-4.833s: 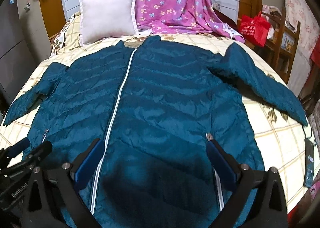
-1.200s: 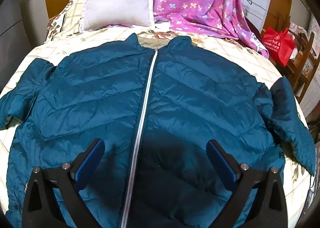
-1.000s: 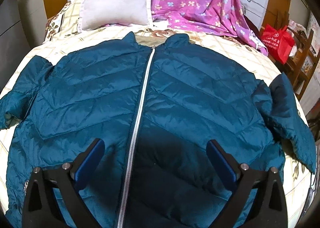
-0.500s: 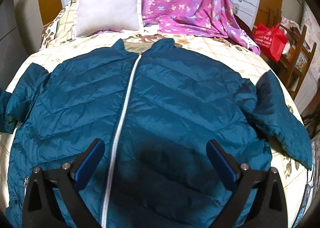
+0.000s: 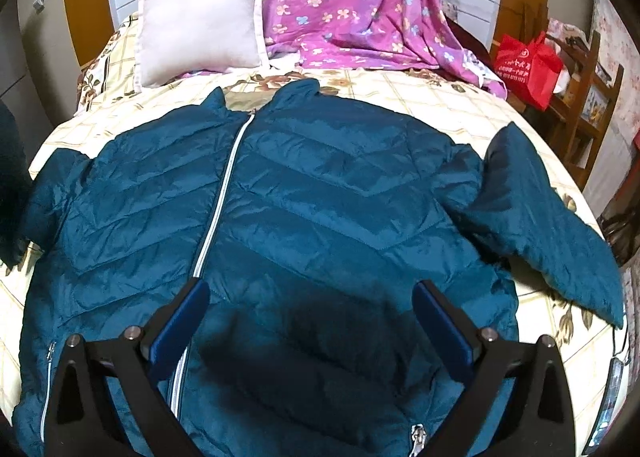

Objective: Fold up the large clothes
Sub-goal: 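Carry the held sleeve across the jacket body with the left gripper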

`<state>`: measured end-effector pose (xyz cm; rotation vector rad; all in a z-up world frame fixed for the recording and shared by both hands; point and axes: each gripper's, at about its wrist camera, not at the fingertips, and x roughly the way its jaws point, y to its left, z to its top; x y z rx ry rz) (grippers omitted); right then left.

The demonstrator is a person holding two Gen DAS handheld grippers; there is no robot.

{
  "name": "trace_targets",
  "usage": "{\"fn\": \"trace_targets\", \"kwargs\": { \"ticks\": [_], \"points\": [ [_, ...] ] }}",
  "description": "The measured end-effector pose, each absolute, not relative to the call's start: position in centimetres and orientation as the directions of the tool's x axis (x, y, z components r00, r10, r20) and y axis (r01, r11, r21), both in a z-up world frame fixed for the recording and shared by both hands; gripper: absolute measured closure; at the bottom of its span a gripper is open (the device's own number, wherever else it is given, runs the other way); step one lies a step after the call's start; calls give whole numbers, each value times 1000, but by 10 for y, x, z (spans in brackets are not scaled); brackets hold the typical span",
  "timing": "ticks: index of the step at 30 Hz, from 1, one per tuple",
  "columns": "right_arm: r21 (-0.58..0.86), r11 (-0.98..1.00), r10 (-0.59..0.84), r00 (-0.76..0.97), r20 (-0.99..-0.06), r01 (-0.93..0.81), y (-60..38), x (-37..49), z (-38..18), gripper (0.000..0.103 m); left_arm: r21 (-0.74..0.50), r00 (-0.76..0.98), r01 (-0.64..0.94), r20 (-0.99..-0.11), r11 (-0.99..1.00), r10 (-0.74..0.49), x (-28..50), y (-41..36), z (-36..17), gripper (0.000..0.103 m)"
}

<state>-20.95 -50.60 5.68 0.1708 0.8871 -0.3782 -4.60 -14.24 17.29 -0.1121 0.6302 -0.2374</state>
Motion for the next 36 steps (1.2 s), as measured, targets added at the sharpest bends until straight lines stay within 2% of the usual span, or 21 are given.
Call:
{"fn": "trace_targets", "kwargs": {
  "ticks": [8, 18, 26, 32, 36],
  "points": [
    [-13, 922, -250, 569, -783, 387, -507, -211, 53, 0, -203, 732, 294, -580, 934, -357, -61, -175, 163, 96],
    [-39, 917, -274, 557, -784, 396, -523, -218, 50, 0, -252, 627, 408, -621, 877, -470, -64, -268, 140, 96],
    [-31, 911, -274, 550, -789, 410, -546, -224, 44, 0, -268, 548, 464, -662, 844, -511, -62, -333, 105, 96],
    [41, 917, -201, 549, -811, 396, -565, -228, 33, 0, -352, 464, 481, -675, 803, -574, -62, -363, 74, 95],
    [125, 920, -116, 562, -819, 372, -575, -231, 27, 0, -410, 392, 526, -660, 745, -640, -62, -371, 62, 87]
  ]
}}
